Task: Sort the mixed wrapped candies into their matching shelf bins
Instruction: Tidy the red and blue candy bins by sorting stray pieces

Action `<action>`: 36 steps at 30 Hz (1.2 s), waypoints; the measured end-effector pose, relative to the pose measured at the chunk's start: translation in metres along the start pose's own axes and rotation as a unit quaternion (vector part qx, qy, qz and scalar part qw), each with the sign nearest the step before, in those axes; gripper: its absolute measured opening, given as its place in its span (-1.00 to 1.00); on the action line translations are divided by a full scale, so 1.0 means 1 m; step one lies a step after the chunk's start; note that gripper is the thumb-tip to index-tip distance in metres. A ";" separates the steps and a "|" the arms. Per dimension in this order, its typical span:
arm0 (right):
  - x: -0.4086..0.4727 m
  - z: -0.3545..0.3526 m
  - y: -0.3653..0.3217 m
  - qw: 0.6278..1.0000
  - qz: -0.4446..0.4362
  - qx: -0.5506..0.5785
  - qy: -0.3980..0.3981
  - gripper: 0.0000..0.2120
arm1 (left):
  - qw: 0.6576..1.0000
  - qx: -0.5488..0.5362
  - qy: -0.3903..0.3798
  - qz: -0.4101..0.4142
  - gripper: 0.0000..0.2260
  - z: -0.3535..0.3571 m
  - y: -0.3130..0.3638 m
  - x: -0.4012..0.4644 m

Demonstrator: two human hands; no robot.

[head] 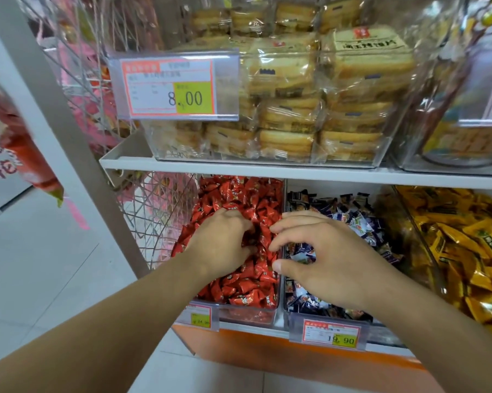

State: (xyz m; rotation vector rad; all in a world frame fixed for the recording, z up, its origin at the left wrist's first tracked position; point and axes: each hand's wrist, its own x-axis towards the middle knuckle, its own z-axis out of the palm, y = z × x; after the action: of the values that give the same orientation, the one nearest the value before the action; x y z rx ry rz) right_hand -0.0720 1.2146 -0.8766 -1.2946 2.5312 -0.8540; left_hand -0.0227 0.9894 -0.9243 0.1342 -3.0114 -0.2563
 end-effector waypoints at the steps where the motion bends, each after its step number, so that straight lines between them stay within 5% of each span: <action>1: 0.000 0.001 0.001 1.000 -0.001 -0.001 0.002 -0.82 | 1.000 0.014 0.002 -0.006 -0.71 0.001 -0.001 0.000; 12: -0.002 0.005 -0.001 1.000 -0.018 -0.018 0.009 -0.78 | 0.977 -0.166 0.130 -0.007 -0.95 -0.014 0.005 -0.022; 20: -0.008 0.002 -0.017 0.998 0.004 -0.002 0.066 -0.56 | 0.848 -0.501 0.141 -0.098 -0.94 -0.045 0.035 -0.061; 26: -0.010 0.014 -0.026 0.994 0.018 0.027 0.101 -0.80 | 0.831 -0.535 0.119 -0.094 -0.93 -0.048 0.041 -0.065; 28: -0.011 0.009 -0.028 0.993 0.032 0.033 0.113 -0.88 | 0.836 -0.533 0.104 -0.083 -0.90 -0.050 0.039 -0.064; 31: -0.015 -0.011 -0.017 0.979 0.071 -0.028 0.188 -0.89 | 0.886 -0.448 0.093 -0.073 -0.84 -0.049 0.026 -0.060; 36: -0.018 -0.031 0.007 0.958 0.167 -0.143 0.182 -0.57 | 0.974 -0.223 0.033 -0.011 -0.72 -0.035 0.006 -0.058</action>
State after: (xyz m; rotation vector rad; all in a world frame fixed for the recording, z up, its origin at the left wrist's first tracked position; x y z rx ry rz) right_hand -0.0780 1.2448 -0.8568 -0.7811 3.1381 -0.7260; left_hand 0.0383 0.9958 -0.8956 0.1292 -2.8007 -0.8971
